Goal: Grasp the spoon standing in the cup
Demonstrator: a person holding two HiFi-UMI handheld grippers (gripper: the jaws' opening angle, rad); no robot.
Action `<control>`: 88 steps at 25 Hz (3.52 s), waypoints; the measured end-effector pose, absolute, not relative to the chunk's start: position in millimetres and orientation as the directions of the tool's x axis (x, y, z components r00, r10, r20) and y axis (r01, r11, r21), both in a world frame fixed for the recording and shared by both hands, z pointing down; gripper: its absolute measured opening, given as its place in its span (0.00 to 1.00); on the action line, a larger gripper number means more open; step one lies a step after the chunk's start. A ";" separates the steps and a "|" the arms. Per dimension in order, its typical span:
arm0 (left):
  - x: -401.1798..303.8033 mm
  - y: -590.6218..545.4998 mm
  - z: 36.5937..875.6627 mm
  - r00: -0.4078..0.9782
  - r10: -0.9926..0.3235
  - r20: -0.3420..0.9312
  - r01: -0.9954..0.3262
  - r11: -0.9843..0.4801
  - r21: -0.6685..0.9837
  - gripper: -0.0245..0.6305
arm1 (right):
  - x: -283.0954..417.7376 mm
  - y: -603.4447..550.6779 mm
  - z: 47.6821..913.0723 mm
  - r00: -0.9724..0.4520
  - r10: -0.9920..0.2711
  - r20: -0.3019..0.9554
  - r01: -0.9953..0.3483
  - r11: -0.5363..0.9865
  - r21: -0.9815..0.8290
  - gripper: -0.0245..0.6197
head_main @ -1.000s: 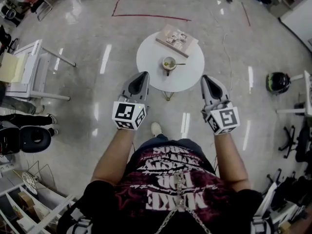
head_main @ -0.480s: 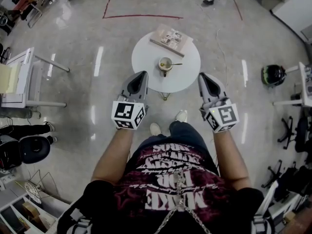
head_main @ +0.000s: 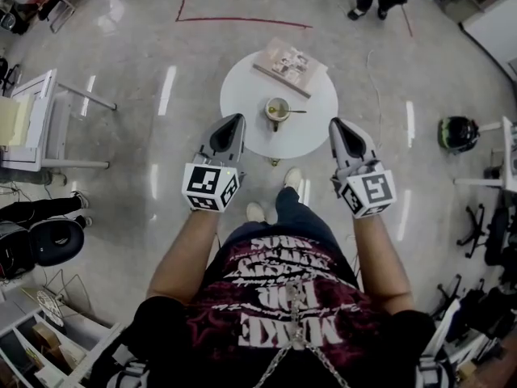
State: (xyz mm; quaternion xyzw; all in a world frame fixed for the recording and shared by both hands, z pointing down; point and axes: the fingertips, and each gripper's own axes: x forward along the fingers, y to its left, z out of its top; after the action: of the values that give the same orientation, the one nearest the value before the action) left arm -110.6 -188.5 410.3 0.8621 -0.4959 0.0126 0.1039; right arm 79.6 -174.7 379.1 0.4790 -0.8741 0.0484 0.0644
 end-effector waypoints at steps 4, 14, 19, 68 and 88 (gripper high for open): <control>-114.1 -205.8 416.5 0.495 -0.857 0.142 -0.865 -0.472 0.170 0.07 | 75.2 -194.4 383.5 -0.552 -0.815 0.175 -0.830 0.557 -0.020 0.09; -101.3 -241.9 446.2 0.483 -0.855 0.190 -0.872 -0.449 0.194 0.07 | 87.7 -240.8 411.0 -0.567 -0.792 0.227 -0.818 0.574 -0.041 0.09; -101.2 -260.5 466.2 0.478 -0.851 0.216 -0.875 -0.443 0.194 0.07 | 81.5 -262.0 432.1 -0.579 -0.774 0.255 -0.807 0.588 -0.050 0.09; -73.8 -307.3 639.1 0.461 -0.779 0.424 -0.884 -0.366 0.289 0.07 | 89.6 -289.7 710.5 -0.627 -0.423 0.654 -0.751 0.552 -0.362 0.25; -72.3 -302.9 644.8 0.474 -0.758 0.448 -0.879 -0.379 0.289 0.07 | 70.6 -289.6 721.6 -0.643 -0.339 0.687 -0.718 0.580 -0.386 0.11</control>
State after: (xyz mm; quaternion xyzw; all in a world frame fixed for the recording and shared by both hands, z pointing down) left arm -72.3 -302.9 644.8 0.8213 -0.4984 0.1215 0.2496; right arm 70.6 -289.6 721.6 0.3136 -0.8425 0.3344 0.2830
